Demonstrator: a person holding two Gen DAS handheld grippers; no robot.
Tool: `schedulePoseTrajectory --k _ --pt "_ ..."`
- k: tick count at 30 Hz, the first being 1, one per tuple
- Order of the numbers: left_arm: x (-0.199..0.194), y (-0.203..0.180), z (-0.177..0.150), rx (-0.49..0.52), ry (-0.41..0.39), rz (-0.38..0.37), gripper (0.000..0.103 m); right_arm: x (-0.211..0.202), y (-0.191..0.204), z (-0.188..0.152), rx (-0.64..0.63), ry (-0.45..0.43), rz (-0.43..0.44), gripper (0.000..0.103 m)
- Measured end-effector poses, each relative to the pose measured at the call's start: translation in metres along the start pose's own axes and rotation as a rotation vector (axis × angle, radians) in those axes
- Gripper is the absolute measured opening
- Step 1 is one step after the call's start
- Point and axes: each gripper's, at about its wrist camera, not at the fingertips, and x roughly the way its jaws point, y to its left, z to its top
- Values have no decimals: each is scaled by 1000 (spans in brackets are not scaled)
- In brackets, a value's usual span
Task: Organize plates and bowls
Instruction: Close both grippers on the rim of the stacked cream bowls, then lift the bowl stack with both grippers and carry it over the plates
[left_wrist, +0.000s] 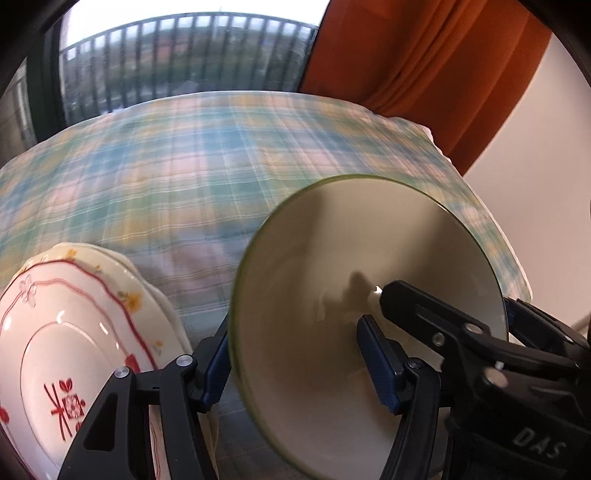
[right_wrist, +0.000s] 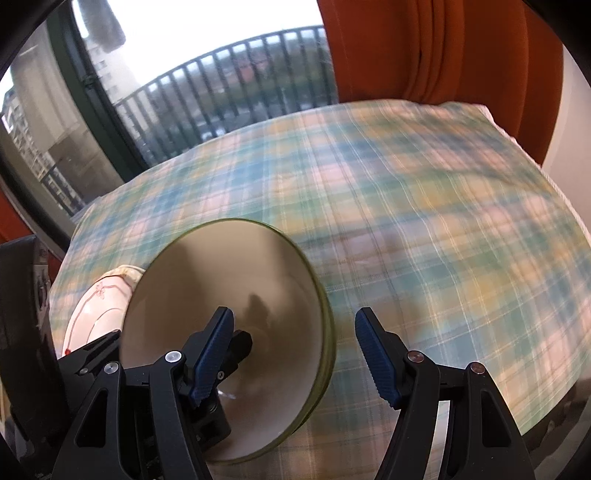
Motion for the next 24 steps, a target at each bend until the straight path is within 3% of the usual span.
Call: schedulePoseTrajectory --k 11,20,24 --pt "1 -1 2 -16 11 -9 57 14 -19 3 71 39 36 71" --pt "-3 -13 -2 -64 -5 106 57 28 -37 -2 154 83 137 71" --pt "-3 -15 -4 -88 -11 140 57 30 -39 -2 156 90 195 63"
